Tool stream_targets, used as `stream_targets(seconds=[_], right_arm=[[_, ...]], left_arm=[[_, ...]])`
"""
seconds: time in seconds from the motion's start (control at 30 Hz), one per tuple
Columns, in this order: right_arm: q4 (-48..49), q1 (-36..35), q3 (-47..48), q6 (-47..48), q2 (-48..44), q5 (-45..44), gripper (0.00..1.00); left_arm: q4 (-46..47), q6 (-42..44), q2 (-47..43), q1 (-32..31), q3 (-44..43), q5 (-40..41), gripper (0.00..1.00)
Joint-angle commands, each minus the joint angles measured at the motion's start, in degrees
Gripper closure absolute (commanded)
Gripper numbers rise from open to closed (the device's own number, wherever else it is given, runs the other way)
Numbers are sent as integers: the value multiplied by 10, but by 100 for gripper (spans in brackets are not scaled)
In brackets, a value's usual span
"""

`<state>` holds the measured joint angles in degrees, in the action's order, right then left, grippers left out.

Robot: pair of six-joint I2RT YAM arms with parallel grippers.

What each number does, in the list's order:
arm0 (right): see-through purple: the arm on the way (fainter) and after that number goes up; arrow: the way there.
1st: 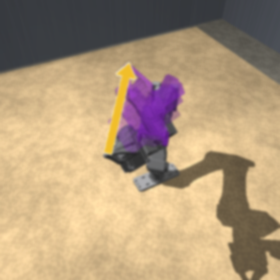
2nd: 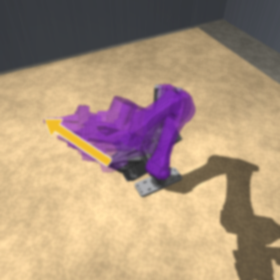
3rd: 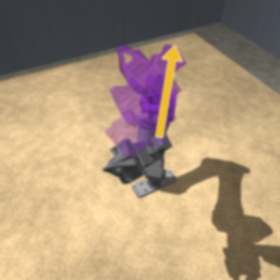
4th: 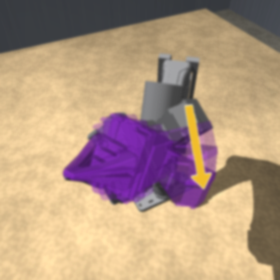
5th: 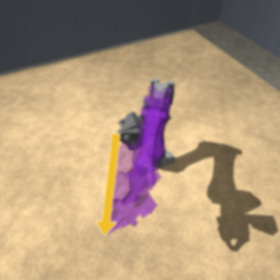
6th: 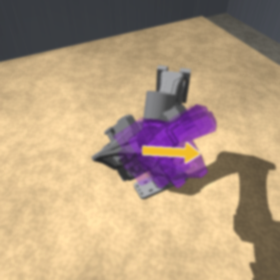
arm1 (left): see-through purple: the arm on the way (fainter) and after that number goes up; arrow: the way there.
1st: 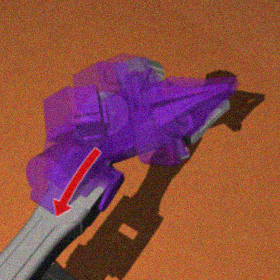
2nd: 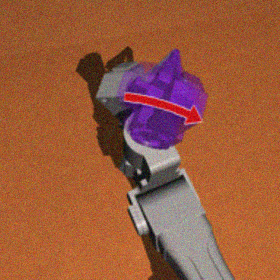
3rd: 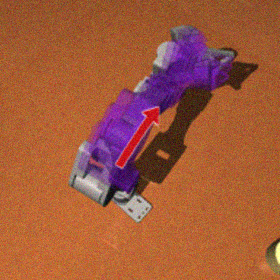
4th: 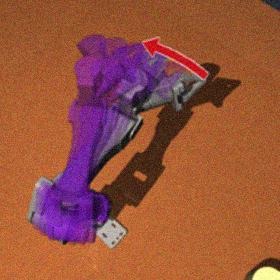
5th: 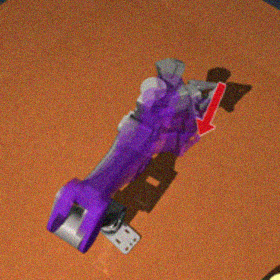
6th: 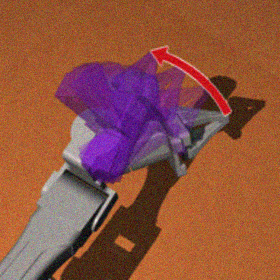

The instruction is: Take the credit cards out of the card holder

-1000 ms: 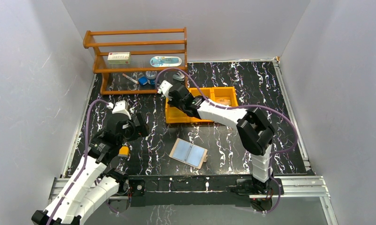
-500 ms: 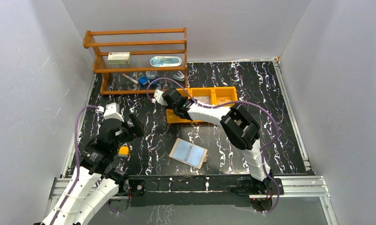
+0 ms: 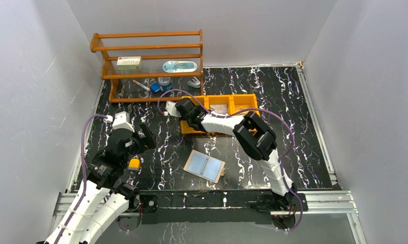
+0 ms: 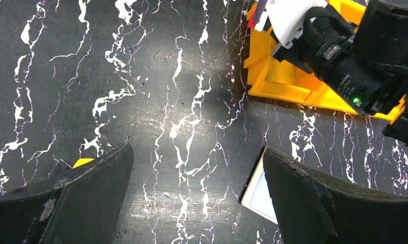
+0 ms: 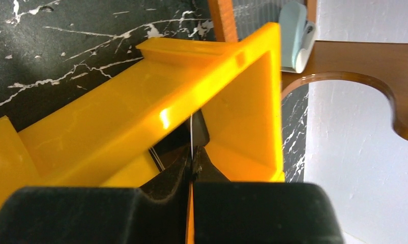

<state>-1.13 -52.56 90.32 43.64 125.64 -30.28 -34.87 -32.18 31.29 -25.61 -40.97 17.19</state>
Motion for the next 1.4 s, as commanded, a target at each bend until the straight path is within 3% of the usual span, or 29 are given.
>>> stream_targets(seconds=[0.0,0.17,0.33,0.67,0.87,0.97,1.17,1.27,1.37], right_arm=[[37,4,23,10,17,-8,89],[30,6,17,-11,11,-5,83],[40,8,-6,-29,-13,18,59],[29,15,-7,-109,-52,53,49],[14,16,-19,-188,-120,92,45],[-17,15,-34,-303,-171,100,39],[-108,15,-131,-594,-302,147,37],[-115,15,-219,-743,-367,198,39],[-95,15,-334,-876,-424,251,43]], left_arm=[[-2,1,-2,1,-1,7,2],[0,2,-6,2,1,6,2],[1,3,-6,2,2,5,2],[1,3,0,2,3,0,2],[2,3,3,2,3,-3,2],[2,3,6,2,3,-4,2],[24,13,19,2,14,-44,2],[50,28,45,2,18,-109,2],[116,36,90,2,33,-235,3]])
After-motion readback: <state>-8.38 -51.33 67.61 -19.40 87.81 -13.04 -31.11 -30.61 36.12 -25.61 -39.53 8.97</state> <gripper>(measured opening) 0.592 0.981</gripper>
